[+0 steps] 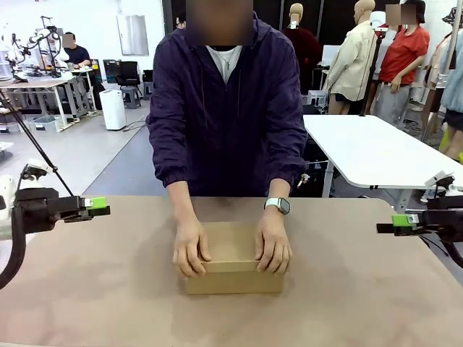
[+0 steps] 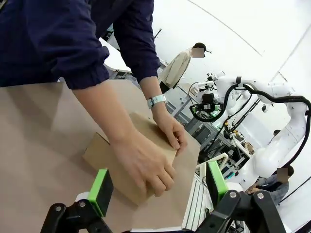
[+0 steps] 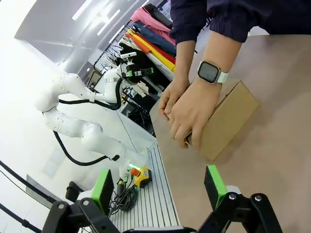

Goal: Pack the items into the box.
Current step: Close the Mailer Box.

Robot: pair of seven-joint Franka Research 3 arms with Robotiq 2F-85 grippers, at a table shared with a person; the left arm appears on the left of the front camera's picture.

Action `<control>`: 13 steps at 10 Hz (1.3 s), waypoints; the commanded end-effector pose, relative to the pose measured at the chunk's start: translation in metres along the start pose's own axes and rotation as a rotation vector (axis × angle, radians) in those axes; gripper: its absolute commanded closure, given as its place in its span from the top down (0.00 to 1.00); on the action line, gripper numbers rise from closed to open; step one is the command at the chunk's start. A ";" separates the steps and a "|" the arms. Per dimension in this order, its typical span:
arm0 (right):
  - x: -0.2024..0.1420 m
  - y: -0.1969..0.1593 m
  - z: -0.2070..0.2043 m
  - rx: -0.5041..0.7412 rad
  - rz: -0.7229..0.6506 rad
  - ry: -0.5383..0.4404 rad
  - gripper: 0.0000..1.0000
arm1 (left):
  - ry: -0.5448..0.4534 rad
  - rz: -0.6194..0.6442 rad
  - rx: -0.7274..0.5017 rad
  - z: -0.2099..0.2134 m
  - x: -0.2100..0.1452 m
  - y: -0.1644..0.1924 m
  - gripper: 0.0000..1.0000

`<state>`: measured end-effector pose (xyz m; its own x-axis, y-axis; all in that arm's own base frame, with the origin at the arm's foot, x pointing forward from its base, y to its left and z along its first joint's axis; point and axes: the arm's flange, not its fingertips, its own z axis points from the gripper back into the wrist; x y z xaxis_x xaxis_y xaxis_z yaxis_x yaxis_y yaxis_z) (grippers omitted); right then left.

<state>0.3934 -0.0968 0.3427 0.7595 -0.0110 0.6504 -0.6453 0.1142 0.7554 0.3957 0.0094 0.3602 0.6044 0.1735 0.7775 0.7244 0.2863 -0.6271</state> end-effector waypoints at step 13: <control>0.003 0.004 -0.001 0.005 0.010 0.005 1.00 | -0.012 -0.016 0.009 -0.004 0.000 -0.002 1.00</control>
<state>0.3934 -0.0968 0.3427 0.7595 -0.0111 0.6504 -0.6453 0.1142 0.7554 0.3957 0.0094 0.3602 0.6038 0.1731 0.7781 0.7250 0.2866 -0.6263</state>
